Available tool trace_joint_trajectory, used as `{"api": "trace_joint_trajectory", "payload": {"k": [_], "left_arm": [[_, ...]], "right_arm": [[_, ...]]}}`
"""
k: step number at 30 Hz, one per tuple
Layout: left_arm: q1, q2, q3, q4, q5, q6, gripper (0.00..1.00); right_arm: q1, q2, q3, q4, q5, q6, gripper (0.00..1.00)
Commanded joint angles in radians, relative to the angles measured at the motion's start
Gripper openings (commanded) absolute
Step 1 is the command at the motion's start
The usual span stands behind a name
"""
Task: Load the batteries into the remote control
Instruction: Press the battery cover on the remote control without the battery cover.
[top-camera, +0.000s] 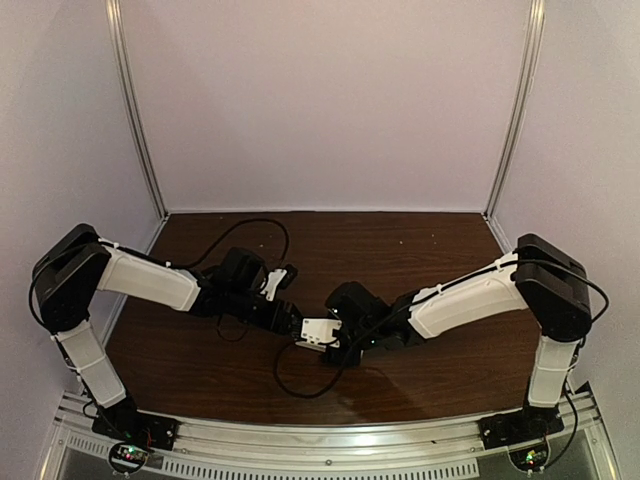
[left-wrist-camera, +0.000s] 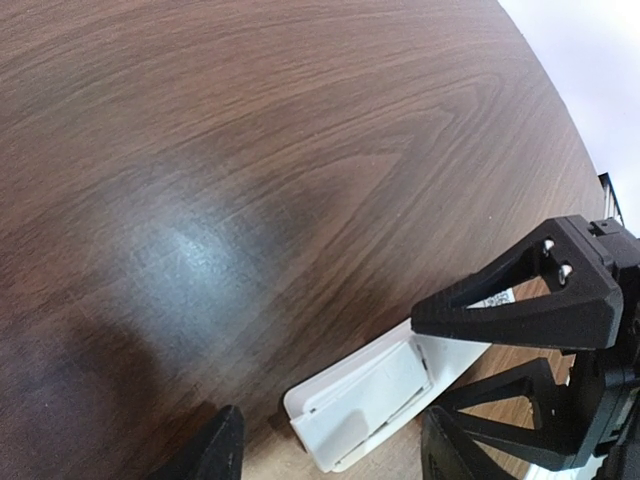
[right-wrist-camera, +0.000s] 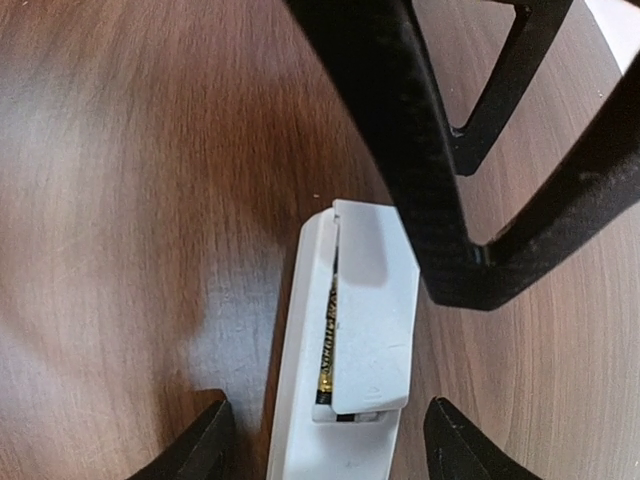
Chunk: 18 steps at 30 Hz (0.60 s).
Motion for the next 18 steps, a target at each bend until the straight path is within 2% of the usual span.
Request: {"api": "trace_joint_trajectory", "payload": {"k": [1, 8, 14, 18], "left_arm": [[0.009, -0.005, -0.011, 0.047, 0.007, -0.003, 0.61], [0.009, 0.002, -0.011, 0.042, 0.006, -0.007, 0.6], [0.009, 0.006, -0.013, 0.041, 0.005, -0.007, 0.61], [0.009, 0.007, -0.012, 0.037, 0.004, -0.006, 0.6]], "right_arm": [[-0.002, 0.026, 0.033, -0.012, 0.018, 0.003, 0.64], [-0.002, 0.025, 0.045, -0.025, 0.018, 0.005, 0.58], [-0.002, 0.037, 0.054, -0.041, 0.017, 0.005, 0.5], [-0.002, 0.044, 0.061, -0.049, 0.02, 0.006, 0.49]]}}
